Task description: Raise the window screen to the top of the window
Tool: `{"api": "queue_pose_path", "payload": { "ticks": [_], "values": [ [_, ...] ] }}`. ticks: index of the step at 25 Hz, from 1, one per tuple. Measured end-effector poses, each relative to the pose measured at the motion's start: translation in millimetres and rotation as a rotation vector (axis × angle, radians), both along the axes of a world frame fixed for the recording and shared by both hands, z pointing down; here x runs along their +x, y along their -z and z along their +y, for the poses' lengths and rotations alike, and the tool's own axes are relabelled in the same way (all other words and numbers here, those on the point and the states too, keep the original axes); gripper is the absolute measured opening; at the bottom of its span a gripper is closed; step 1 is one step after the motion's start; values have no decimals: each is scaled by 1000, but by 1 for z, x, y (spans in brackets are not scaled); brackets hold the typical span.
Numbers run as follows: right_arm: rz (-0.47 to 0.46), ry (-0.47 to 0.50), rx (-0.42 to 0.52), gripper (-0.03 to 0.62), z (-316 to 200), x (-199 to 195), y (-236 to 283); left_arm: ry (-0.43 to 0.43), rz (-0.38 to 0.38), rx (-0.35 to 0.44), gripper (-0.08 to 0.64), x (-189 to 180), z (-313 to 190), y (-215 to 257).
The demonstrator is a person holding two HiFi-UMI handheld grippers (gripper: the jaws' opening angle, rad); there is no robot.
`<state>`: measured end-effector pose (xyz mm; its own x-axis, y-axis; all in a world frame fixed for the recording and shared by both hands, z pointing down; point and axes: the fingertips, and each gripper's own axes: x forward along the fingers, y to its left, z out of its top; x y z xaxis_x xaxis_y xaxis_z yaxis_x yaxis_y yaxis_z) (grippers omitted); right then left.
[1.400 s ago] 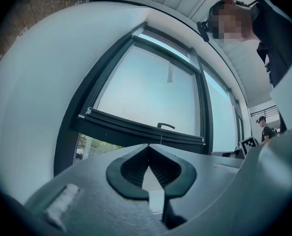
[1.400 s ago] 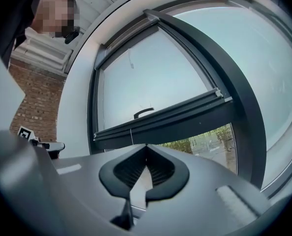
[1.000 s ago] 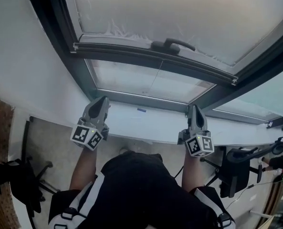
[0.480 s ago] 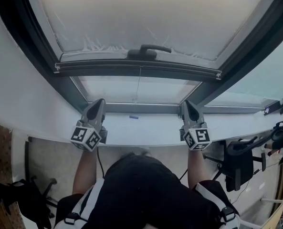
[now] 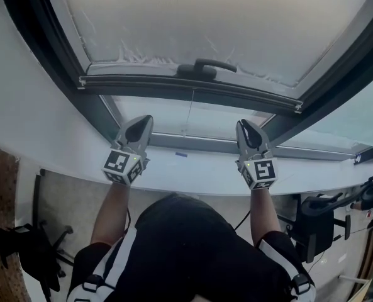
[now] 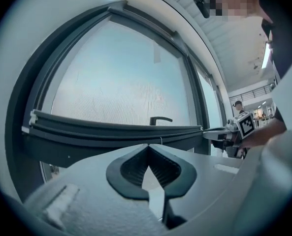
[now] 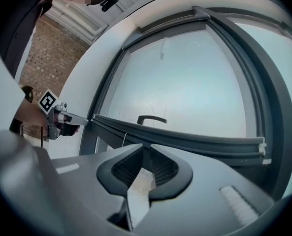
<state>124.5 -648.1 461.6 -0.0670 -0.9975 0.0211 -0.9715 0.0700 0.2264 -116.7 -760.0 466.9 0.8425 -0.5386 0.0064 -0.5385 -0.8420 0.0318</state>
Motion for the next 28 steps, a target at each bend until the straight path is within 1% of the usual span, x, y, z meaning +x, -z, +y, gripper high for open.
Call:
{"api": "queue_pose_path", "payload": {
  "ticks": [2,4,5,6,7,8,9,10,11,13,14,15,16,19,24,28],
  "values": [
    [30,26,-3,51,-9,-6,5,23,-52,37,5,7,-9,3],
    [64,44,-12,58,-17,-8,11,26,-73,63,5,17,-18,11],
    [87,56,-26,66,-21,-8,14,9,-101,89,5,25,-20,16],
    [114,70,-40,76,-25,-9,18,-22,-154,122,5,35,-22,19],
    [147,83,-53,92,-29,-10,22,-61,-228,153,5,46,-22,20],
    [186,93,-67,92,-32,-10,27,-95,-310,187,6,55,-23,19],
    [229,100,-85,104,-36,-10,29,-116,-393,231,30,64,-23,19],
    [275,105,-112,119,-39,-11,29,-126,-475,289,72,71,-25,18],
    [327,107,-147,129,-42,-11,26,-129,-558,356,77,76,-26,18],
    [452,98,-228,149,-47,-9,12,-146,-715,494,122,87,-26,16],
    [521,93,-262,158,-49,-8,5,-162,-778,550,128,92,-25,14],
    [585,91,-285,161,-53,-8,-1,-177,-823,588,133,98,-24,12],
    [639,92,-301,161,-56,-8,-5,-188,-847,605,137,103,-24,10],
    [744,93,-320,169,-65,-10,-10,-193,-857,586,137,110,-30,4],
    [838,86,-349,170,-81,-6,-17,-140,-931,631,135,110,-45,-4],
    [942,71,-356,168,-92,-11,-21,-105,-987,654,133,113,-52,-6]
  ]
}}
